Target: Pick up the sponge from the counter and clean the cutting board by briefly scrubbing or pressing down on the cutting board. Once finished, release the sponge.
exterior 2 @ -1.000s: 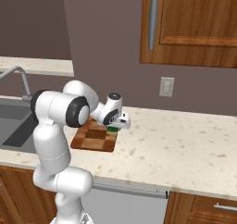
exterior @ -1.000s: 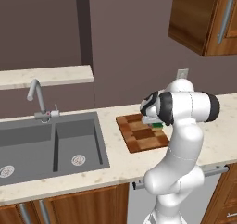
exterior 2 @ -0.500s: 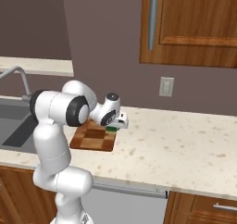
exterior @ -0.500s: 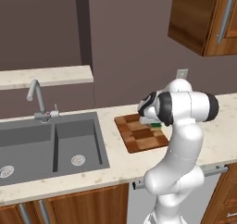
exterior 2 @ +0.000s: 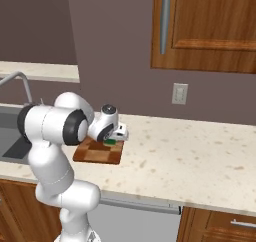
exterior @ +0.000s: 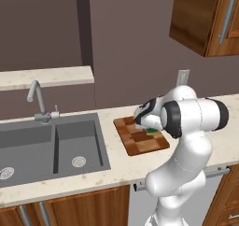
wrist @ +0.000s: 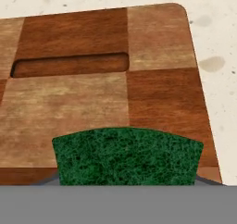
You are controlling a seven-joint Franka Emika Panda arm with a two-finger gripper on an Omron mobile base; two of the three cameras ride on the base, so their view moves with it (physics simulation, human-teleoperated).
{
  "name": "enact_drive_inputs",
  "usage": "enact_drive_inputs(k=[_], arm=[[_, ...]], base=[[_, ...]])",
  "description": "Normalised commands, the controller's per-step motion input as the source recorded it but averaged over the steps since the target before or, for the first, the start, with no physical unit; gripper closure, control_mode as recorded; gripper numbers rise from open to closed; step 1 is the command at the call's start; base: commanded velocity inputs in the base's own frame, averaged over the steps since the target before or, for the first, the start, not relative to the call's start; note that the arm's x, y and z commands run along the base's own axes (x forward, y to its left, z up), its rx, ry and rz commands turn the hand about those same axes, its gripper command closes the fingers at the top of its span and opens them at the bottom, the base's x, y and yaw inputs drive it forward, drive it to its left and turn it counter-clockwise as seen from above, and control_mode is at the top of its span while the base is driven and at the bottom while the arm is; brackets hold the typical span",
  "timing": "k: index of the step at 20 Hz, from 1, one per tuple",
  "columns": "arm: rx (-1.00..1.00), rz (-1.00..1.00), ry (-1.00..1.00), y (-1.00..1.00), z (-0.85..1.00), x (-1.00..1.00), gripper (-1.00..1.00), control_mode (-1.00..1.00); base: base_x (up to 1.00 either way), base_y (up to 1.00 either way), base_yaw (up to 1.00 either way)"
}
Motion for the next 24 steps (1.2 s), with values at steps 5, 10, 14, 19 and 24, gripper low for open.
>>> enact_drive_inputs(k=[5,10,14,19,24], arm=[[0.0,0.0,0.0,0.48,-0.02,-0.03,1.0,-1.0],[-0.01,0.0,0.01,0.4,-0.81,0.0,1.0,-1.0],[0.0,0.0,0.01,0.23,-0.81,-0.03,1.0,-1.0],[0.01,0.0,0.04,0.53,0.0,-0.04,1.0,-1.0],[0.0,0.0,0.01,0.8,-0.04,-0.15,1.0,-1.0]], base=[[0.0,0.0,0.0],[0.0,0.0,0.0],[0.0,0.0,0.0],[0.0,0.0,0.0],[0.0,0.0,0.0]])
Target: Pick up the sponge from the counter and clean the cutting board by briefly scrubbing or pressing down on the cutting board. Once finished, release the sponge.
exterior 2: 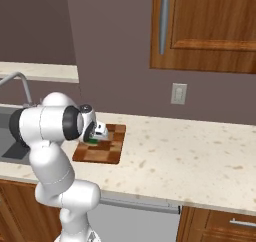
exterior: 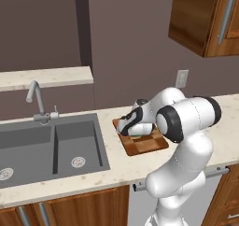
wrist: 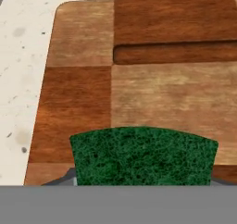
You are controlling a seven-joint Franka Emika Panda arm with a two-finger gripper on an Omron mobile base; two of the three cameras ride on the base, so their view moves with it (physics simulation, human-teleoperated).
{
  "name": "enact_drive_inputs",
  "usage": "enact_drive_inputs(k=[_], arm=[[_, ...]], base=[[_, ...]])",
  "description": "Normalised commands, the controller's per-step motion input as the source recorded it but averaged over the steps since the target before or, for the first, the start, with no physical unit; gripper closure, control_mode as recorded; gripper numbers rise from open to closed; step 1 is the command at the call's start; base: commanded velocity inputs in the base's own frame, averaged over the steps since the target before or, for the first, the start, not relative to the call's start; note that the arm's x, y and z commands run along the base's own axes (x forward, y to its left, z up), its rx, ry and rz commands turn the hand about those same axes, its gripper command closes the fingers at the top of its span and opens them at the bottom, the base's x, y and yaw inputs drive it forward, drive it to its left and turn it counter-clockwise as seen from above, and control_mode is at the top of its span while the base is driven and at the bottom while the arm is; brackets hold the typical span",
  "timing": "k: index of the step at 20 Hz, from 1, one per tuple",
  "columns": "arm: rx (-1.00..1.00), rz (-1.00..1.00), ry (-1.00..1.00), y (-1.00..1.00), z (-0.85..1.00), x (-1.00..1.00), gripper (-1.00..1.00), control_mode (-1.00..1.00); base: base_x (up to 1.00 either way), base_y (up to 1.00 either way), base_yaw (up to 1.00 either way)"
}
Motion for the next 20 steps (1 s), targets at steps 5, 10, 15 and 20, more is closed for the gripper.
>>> enact_drive_inputs(k=[5,10,15,20], arm=[[0.0,0.0,0.01,0.62,-0.26,0.0,1.0,-1.0],[0.0,0.0,0.0,0.03,-0.78,-0.02,1.0,-1.0],[0.0,0.0,0.0,0.0,-0.63,-0.03,1.0,-1.0],[0.01,0.0,0.0,-0.66,0.04,0.02,1.0,-1.0]], base=[[0.0,0.0,0.0],[0.0,0.0,0.0],[0.0,0.0,0.0],[0.0,0.0,0.0]])
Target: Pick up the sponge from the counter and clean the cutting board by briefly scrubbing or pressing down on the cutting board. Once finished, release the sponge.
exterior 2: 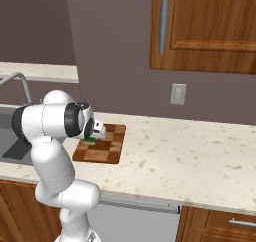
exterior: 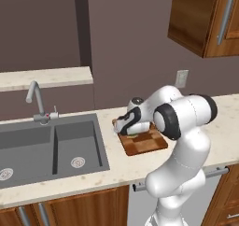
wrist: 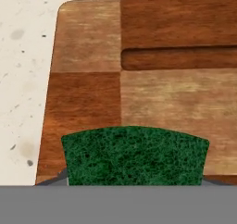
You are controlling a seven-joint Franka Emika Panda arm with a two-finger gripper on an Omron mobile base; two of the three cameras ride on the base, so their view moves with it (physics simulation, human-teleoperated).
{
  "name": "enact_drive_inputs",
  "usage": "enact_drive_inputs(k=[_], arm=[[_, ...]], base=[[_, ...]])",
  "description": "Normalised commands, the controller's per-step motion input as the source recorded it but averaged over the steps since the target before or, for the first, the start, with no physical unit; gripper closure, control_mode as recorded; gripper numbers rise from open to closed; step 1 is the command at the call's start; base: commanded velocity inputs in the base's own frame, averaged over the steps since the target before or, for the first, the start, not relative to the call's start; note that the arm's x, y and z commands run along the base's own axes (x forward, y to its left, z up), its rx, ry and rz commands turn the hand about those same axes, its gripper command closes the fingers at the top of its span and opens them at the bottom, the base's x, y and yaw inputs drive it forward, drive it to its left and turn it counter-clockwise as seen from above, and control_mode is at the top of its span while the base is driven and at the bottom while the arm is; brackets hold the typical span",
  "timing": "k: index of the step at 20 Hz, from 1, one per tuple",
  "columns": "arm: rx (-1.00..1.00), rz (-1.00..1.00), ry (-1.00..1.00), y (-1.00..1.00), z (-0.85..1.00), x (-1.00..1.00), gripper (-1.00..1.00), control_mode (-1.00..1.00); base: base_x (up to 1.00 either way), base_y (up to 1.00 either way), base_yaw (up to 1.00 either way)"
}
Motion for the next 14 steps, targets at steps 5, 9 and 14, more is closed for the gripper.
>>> enact_drive_inputs(k=[5,9,14], arm=[[0.01,0.0,0.01,-0.76,0.07,-0.04,1.0,-1.0],[-0.03,0.0,0.0,-0.78,0.0,-0.33,1.0,-1.0],[-0.04,0.0,0.0,-0.85,0.0,-0.37,1.0,-1.0]], base=[[0.0,0.0,0.0],[0.0,0.0,0.0],[0.0,0.0,0.0]])
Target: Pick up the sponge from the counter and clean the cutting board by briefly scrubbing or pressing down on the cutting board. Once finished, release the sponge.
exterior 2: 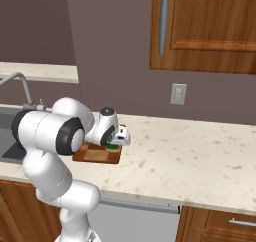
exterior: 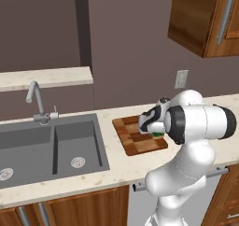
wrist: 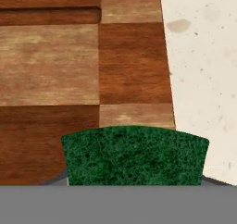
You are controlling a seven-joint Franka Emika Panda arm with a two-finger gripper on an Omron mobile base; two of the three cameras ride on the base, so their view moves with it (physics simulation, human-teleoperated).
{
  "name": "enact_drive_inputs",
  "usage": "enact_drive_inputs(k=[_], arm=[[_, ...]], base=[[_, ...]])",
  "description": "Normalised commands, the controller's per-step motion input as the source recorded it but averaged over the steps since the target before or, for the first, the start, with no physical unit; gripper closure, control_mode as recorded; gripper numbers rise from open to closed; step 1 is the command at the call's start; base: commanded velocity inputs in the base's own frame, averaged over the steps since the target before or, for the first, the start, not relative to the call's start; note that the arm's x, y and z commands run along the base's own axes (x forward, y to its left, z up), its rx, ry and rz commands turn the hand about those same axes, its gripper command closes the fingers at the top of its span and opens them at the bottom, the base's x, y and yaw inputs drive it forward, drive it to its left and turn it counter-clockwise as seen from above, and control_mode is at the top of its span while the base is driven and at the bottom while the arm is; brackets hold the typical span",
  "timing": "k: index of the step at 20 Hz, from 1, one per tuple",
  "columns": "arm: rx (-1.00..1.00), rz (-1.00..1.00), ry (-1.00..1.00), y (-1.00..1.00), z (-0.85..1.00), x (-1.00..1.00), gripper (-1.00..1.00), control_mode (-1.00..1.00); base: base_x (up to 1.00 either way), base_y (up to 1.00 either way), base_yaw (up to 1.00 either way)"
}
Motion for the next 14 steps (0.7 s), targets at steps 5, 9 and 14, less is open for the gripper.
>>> enact_drive_inputs(k=[5,9,14], arm=[[-0.01,0.0,0.0,-0.87,-0.01,-0.27,1.0,-1.0],[0.0,0.0,0.0,-0.69,0.0,-0.1,1.0,-1.0],[0.0,0.0,0.0,-0.6,-0.05,-0.04,1.0,-1.0]], base=[[0.0,0.0,0.0],[0.0,0.0,0.0],[0.0,0.0,0.0]])
